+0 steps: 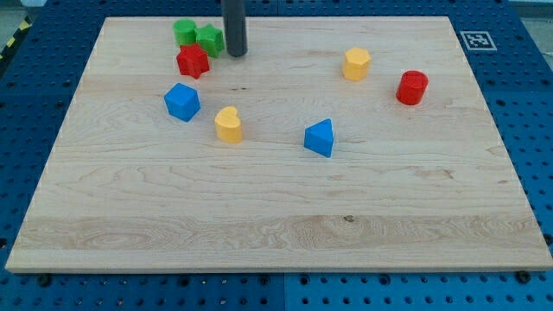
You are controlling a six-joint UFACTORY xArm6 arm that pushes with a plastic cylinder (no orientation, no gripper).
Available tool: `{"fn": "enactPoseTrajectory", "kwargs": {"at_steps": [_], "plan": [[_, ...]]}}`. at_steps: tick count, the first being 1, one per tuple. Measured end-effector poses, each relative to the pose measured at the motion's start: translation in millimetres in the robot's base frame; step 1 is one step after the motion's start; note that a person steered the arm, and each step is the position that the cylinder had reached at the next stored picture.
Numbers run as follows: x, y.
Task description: Move the green blocks towards the top left
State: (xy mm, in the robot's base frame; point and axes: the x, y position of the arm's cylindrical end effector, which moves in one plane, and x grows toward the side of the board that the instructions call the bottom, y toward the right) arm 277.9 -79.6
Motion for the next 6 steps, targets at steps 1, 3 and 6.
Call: {"fn": "enactPoseTrajectory", "kwargs": {"at_steps": [1, 3, 6], "plan": [[-10.1, -22.7], [-50.4, -37.6], [-27.8, -55.1]]}}
